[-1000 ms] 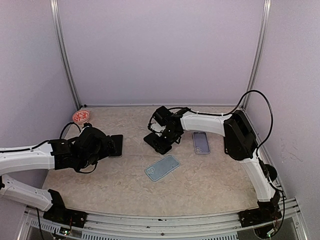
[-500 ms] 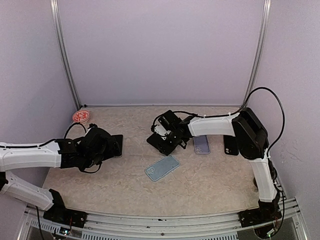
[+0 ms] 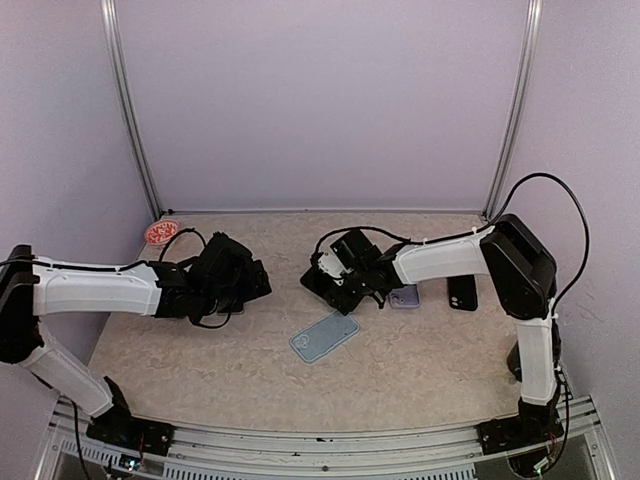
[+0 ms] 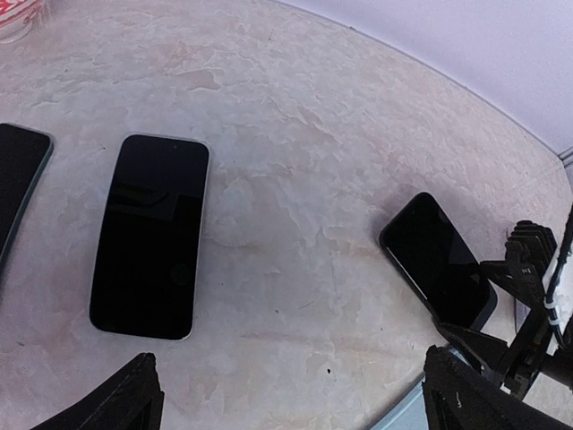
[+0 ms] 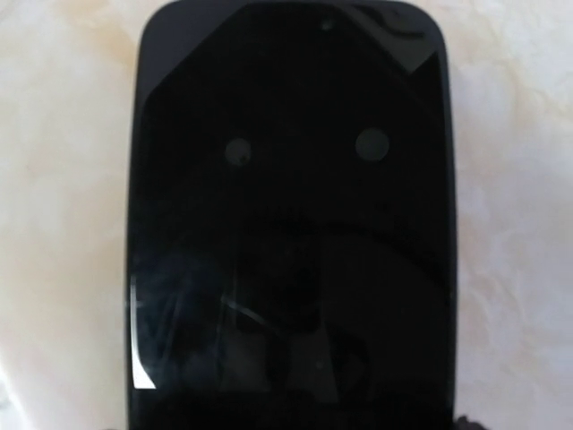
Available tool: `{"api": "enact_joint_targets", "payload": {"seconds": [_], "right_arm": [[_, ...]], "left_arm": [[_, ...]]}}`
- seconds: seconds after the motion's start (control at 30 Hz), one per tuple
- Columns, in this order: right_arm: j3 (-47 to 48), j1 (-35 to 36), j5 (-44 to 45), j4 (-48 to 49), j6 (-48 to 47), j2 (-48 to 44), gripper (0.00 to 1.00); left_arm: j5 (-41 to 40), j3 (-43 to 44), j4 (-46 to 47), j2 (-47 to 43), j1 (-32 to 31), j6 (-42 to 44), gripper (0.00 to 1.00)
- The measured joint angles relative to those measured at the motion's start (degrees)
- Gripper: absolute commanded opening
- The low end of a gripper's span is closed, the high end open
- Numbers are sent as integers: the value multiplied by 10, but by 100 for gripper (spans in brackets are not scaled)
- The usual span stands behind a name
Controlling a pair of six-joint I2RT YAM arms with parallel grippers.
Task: Put the phone into the phone case
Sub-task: Pick up the phone at the center of the board, then pass from the right arm to the left
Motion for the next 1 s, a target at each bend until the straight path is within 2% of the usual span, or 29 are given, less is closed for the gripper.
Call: {"api": "enact_joint_targets", "payload": {"seconds": [0.4,0.77,1.0], "right_arm": [[-73,0,7,77,-32,-88,65],[-178,6,-50,134,-35,-211,64],[-215,42,-55,158,-39,-243,64]], "left_arm": [[129,11,146,57,71,87,99],[314,11,275,67,118,144,99],[419,11,317,87,121,151,99]]}}
